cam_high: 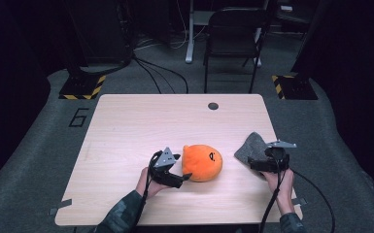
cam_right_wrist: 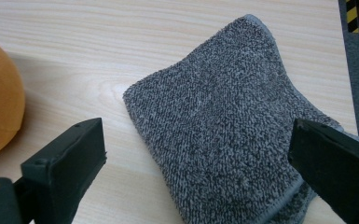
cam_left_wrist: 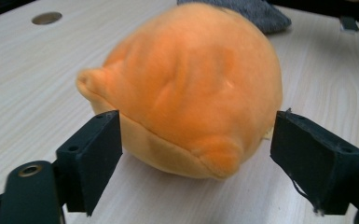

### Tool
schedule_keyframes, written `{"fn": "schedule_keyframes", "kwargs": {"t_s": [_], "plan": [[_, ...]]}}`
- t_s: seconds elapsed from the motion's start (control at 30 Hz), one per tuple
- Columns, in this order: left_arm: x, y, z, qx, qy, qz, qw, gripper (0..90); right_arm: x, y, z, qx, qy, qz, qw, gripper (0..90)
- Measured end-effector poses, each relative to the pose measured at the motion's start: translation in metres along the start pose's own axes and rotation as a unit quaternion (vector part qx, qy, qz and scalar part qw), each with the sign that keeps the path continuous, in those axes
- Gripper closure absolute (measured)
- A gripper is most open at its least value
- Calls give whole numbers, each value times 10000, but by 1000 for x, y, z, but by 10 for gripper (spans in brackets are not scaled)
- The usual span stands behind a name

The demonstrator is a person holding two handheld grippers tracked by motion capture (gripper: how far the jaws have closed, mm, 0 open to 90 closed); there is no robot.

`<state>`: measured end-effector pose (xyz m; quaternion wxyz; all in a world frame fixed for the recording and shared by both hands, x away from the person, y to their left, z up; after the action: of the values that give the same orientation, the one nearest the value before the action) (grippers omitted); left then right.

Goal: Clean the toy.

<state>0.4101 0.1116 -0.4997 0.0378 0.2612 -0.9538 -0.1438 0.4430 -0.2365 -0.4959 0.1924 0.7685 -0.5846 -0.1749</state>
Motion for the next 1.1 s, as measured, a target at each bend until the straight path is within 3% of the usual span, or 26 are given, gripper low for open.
{"fn": "schedule_keyframes", "kwargs": {"t_s": [0.07,0.13,0.17,0.3,0.5,0.6,0.73,0.83,0.9,0.93,1.1], "plan": [[1,-1,2,-38,-91,-65,9999,172,-1,-2,-2,-20,2,45,10000,33],[2,-2,3,-18,-29,-92,10000,197,-3,-5,-4,-2,-107,-2,9999,32],[2,-2,4,-22,-2,-69,10000,212,-4,-7,-5,-5,-17,13,10000,31],[4,-6,9,-118,-29,-67,9999,290,-6,-15,-6,-60,-40,115,9999,25],[6,-7,12,-134,-81,-166,9997,374,3,-32,-4,-226,-137,338,9991,10],[6,-6,13,-103,9,-235,9997,469,9,-42,0,-290,-221,478,9982,0],[8,-6,13,-95,24,-215,9997,553,15,-56,7,-492,-146,572,9970,0],[9,-6,14,-87,21,-208,9997,591,15,-65,14,-663,-131,624,9958,67],[9,-6,14,-70,45,-223,9997,612,17,-67,16,-621,-125,607,9961,118],[9,-6,15,-80,18,-224,9997,627,15,-65,15,-630,-181,601,9960,186],[12,-6,16,-27,62,-270,9996,671,9,-61,13,-490,28,378,9981,491]]}}
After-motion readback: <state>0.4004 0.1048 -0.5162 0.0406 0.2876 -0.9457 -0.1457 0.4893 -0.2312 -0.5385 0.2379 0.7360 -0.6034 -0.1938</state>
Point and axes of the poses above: each handheld gripper's, and its own axes: y roughly backward along the jaws, z roughly out of its underside, x roughly to its right, the point moved 4 cm from there along -y, roughly forward along the jaws, and after that the axes turned 14 degrees about x, right-handed, at the moved point
